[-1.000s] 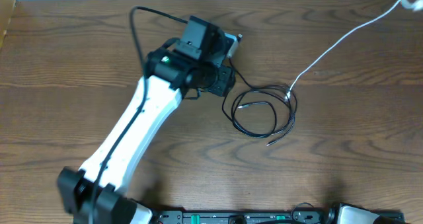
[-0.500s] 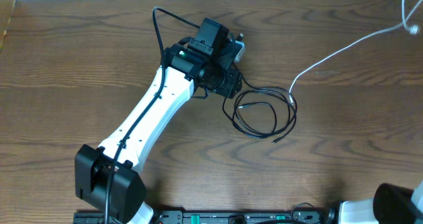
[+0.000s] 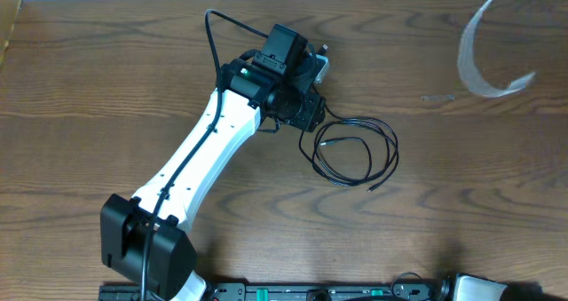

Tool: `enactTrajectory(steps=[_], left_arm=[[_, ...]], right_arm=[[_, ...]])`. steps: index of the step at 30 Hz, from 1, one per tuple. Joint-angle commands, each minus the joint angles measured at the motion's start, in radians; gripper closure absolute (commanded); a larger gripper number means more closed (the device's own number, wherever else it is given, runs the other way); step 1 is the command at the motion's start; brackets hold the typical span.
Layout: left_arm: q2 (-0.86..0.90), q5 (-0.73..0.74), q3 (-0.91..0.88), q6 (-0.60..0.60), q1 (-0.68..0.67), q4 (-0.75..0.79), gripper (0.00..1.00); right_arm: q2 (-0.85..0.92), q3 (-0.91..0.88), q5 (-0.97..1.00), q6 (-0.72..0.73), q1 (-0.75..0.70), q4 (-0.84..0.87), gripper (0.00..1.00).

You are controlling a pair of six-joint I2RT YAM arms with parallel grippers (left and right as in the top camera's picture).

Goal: Untangle cables

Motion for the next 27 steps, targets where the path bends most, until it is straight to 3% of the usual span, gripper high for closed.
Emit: enactTrajectory(steps=[1, 6, 13, 17, 27], left_arm=[[-0.012, 0.016, 0.003, 0.002, 0.000, 0.000, 0.50], [-0.012, 0.016, 0.003, 0.002, 0.000, 0.000, 0.50], [-0.012, 0.016, 0.003, 0.002, 0.000, 0.000, 0.50], [-0.012, 0.016, 0.003, 0.002, 0.000, 0.000, 0.50], [-0.012, 0.015, 0.003, 0.002, 0.000, 0.000, 0.50]], right_arm=[[-0.024, 0.010, 0.049, -0.053, -0.001, -0.023, 0.99], [-0.024, 0.010, 0.018, -0.027, 0.001, -0.140, 0.99], [0.103, 0.010, 0.017, -0.001, -0.002, -0.258, 0.99], [0.197, 0.010, 0.005, 0.002, -0.002, -0.179, 0.99], [0.351, 0.010, 0.006, 0.050, -0.067, 0.220, 0.99]])
